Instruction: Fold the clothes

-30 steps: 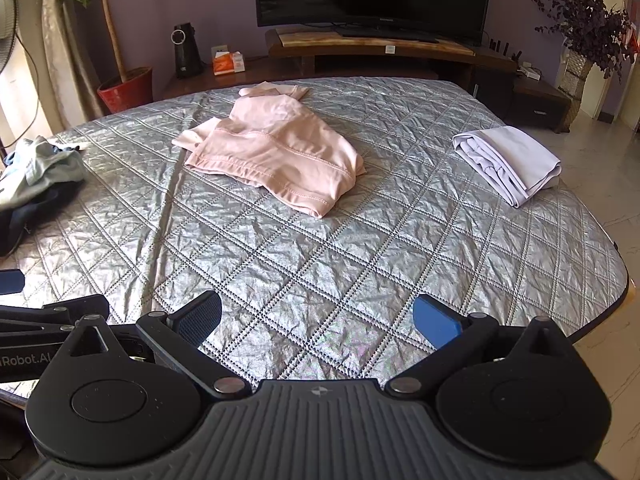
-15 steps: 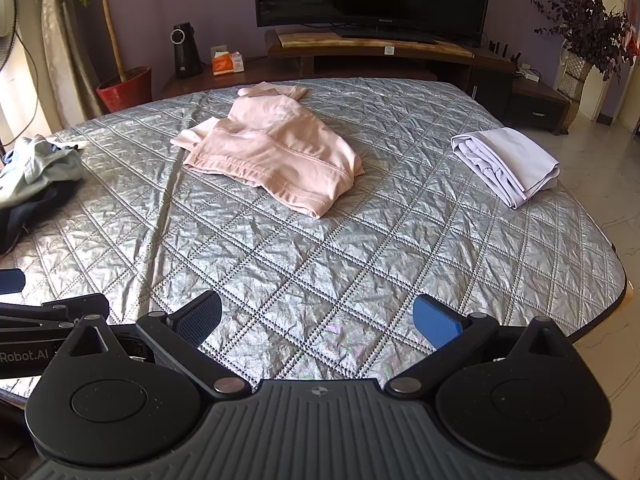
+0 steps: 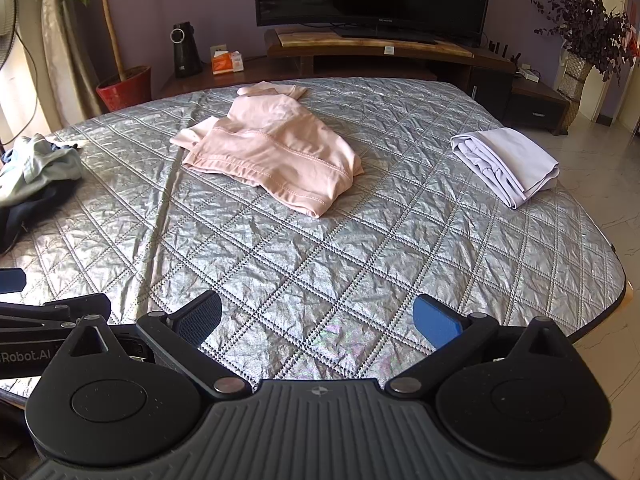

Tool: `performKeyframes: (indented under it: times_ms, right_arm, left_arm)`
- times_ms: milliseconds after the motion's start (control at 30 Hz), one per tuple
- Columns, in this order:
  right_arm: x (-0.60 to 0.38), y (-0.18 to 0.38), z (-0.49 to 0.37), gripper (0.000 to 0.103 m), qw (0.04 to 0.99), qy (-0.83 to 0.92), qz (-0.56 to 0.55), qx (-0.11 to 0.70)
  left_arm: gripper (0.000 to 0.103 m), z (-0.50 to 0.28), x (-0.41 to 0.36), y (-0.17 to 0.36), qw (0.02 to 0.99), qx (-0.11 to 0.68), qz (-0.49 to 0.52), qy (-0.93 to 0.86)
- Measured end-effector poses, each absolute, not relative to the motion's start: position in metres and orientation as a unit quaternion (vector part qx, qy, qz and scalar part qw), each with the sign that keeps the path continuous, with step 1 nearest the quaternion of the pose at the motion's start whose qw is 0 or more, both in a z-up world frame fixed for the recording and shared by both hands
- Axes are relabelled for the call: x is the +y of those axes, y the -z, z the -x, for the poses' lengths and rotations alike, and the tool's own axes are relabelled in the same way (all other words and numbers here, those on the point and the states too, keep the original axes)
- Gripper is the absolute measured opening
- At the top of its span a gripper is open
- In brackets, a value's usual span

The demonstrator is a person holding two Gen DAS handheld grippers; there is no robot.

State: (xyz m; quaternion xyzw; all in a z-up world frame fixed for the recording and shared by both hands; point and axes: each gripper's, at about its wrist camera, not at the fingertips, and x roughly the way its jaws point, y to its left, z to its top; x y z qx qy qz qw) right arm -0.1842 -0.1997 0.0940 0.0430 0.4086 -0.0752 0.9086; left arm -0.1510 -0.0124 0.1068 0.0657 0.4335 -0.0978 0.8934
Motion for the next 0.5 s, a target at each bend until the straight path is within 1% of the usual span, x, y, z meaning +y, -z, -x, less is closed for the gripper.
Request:
performKeyframes:
  times_ms: [500]
  right_arm:
    - [-0.1995,-0.0931,0.1844,0.103,0.909,0.075,-0.042,0.408]
  left_arm:
    - [0.096,0.1501,-0.0134,-0.1058,0.893,0.435,-0.067,0.098]
